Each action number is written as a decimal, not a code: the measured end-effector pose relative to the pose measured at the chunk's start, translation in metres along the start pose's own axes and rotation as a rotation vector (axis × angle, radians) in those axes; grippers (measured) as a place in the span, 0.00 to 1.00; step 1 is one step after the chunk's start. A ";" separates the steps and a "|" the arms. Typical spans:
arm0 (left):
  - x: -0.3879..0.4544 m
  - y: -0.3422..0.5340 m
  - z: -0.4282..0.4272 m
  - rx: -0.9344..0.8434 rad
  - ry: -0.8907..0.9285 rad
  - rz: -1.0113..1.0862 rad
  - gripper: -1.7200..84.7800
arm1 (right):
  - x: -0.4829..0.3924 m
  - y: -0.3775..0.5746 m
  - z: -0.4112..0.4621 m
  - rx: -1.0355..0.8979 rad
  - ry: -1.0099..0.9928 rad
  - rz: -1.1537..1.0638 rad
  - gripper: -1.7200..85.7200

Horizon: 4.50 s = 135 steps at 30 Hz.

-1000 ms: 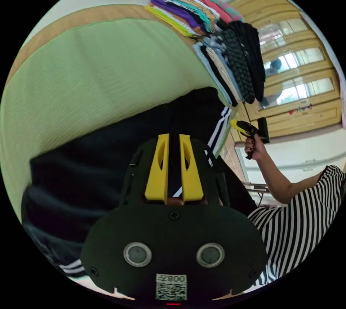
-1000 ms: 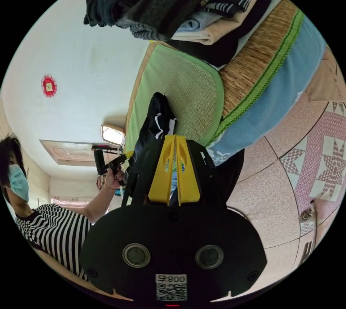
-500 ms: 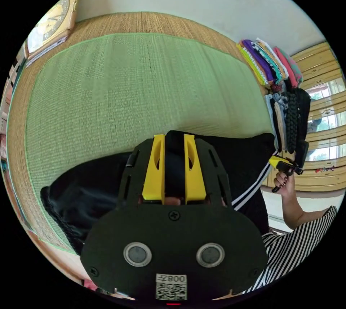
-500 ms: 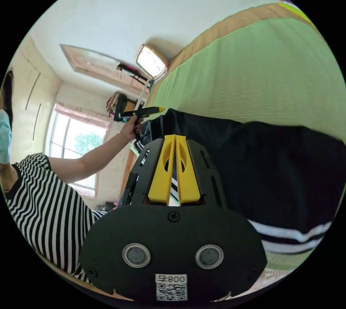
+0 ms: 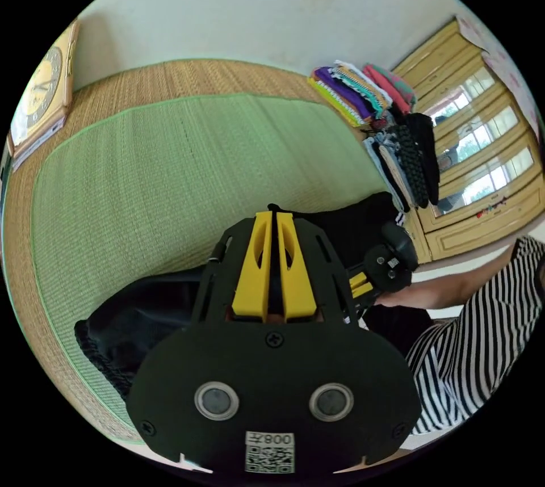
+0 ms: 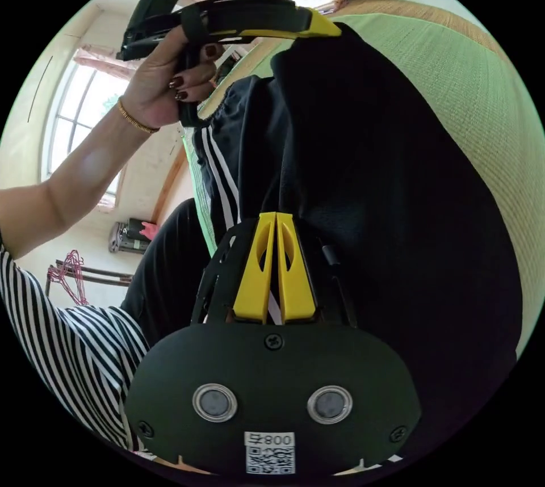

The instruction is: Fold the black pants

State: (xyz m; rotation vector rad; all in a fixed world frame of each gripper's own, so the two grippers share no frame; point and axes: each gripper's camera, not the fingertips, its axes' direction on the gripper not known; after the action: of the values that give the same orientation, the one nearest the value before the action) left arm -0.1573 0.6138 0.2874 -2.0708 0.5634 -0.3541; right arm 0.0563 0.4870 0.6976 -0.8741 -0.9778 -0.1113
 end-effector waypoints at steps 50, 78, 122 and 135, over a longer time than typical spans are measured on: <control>0.123 0.125 -0.105 -0.024 -0.244 0.067 0.11 | -0.108 -0.058 0.073 0.258 0.343 -0.298 0.03; 0.148 0.096 -0.080 -0.215 -0.324 0.076 0.04 | -0.104 -0.050 0.082 0.234 0.223 -0.239 0.04; 0.047 0.111 -0.091 -0.108 -0.212 -0.261 0.02 | 0.057 -0.241 -0.055 0.129 -0.083 0.086 0.02; 0.052 0.119 -0.110 -0.185 -0.274 -0.185 0.02 | 0.083 -0.264 -0.095 0.102 -0.086 0.161 0.02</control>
State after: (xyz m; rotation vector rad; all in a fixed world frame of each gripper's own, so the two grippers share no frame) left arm -0.1932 0.4526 0.2456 -2.3092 0.2469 -0.1223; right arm 0.0497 0.2703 0.8934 -0.8658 -0.9807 0.1140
